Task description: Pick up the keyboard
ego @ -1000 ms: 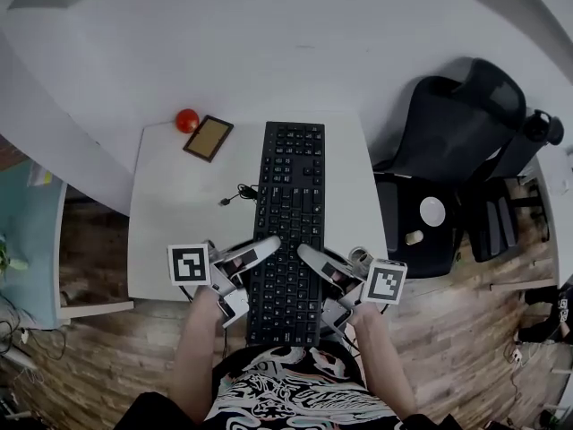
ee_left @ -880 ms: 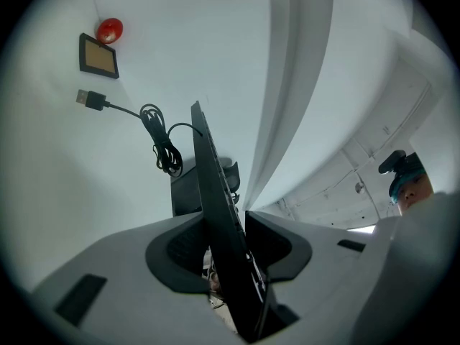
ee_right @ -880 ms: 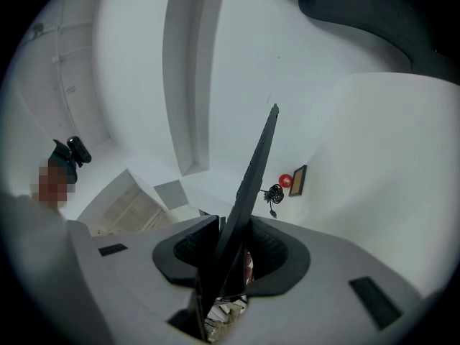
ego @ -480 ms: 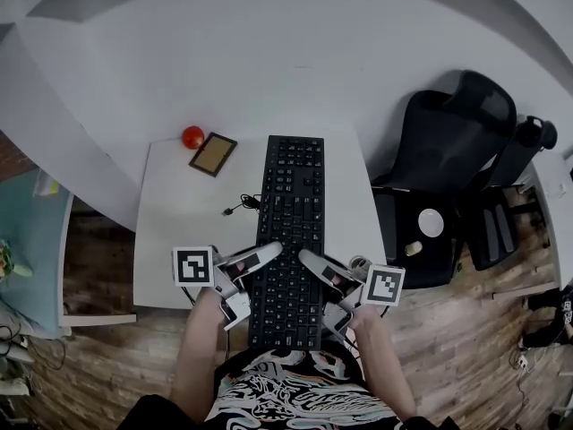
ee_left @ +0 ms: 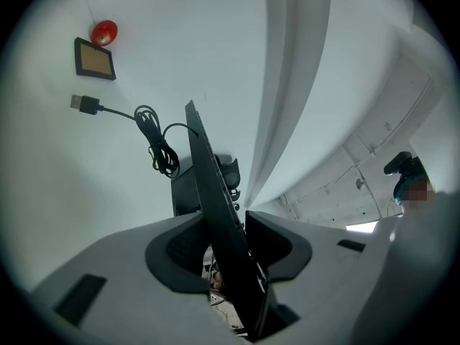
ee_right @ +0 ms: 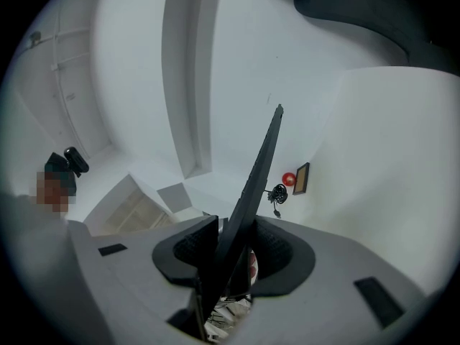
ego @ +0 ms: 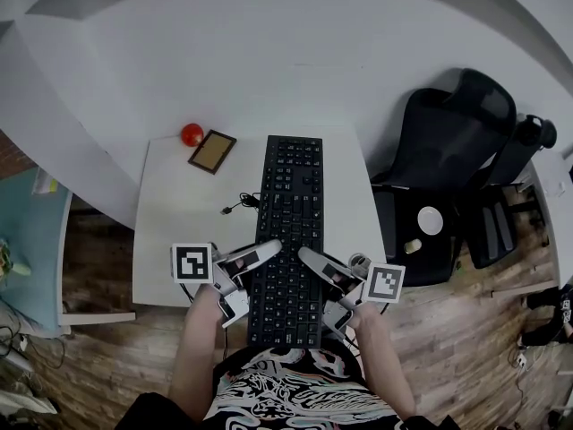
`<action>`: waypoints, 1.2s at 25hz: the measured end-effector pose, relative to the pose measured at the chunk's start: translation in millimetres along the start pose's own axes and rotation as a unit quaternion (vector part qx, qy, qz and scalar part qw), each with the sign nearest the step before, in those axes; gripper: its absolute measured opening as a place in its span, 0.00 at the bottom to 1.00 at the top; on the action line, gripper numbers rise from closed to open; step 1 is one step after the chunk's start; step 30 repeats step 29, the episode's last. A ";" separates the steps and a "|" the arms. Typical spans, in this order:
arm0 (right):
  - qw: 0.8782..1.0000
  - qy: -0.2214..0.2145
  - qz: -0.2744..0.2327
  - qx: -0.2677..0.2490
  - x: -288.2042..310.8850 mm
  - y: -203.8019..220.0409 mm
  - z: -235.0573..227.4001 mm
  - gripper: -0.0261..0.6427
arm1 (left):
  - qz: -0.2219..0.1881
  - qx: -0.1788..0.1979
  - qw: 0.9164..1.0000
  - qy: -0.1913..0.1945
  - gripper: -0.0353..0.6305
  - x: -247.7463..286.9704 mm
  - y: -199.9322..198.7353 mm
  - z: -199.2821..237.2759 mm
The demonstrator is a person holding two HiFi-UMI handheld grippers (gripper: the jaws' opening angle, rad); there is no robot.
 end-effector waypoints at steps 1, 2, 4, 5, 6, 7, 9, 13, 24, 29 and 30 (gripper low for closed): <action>1.000 0.002 0.001 0.000 -0.3 -0.1 -0.7 0.25 | 0.000 -0.002 1.000 -0.002 0.27 0.4 0.8 0.5; 1.000 0.004 0.000 0.001 -0.5 -0.3 -1.3 0.25 | -0.001 -0.006 1.000 -0.003 0.27 0.7 1.5 1.1; 1.000 0.004 -0.003 0.006 -0.6 -0.3 -2.2 0.25 | -0.005 -0.007 1.000 -0.004 0.28 0.8 1.6 1.8; 1.000 0.003 -0.004 0.009 -0.3 -0.1 -2.3 0.25 | -0.006 -0.005 1.000 -0.005 0.28 0.6 1.0 1.9; 1.000 0.002 -0.004 0.009 -0.1 0.4 -2.1 0.25 | -0.006 -0.001 1.000 -0.005 0.28 0.4 0.2 1.7; 1.000 0.002 -0.004 0.007 0.0 0.9 -1.9 0.25 | -0.004 0.002 1.000 -0.006 0.28 0.4 -0.5 1.1; 1.000 0.003 -0.003 0.002 -0.1 0.8 -1.5 0.25 | 0.001 0.006 1.000 -0.007 0.28 0.9 -1.6 -0.6; 1.000 0.004 -0.001 -0.002 0.4 -0.6 -1.2 0.25 | -0.003 -0.002 1.000 -0.011 0.28 0.5 -1.0 0.4; 1.000 0.005 -0.001 -0.004 -2.0 -0.6 -2.5 0.25 | 0.000 0.003 1.000 -0.008 0.28 2.5 2.1 2.3; 1.000 0.010 -0.001 -0.008 -1.8 -4.0 -4.8 0.25 | 0.006 0.008 1.000 -0.019 0.28 3.0 1.5 8.5; 1.000 0.010 -0.001 -0.008 -1.8 -4.0 -4.8 0.25 | 0.006 0.008 1.000 -0.019 0.28 3.0 1.5 8.5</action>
Point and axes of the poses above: the fingertips, and each gripper's own axes: x forward along the fingers, z to its left, y out of its underside, the point moved 6 cm from there along -x, backward along the fingers, and after that the axes turned 11 degrees about x, right-handed, at the moved point
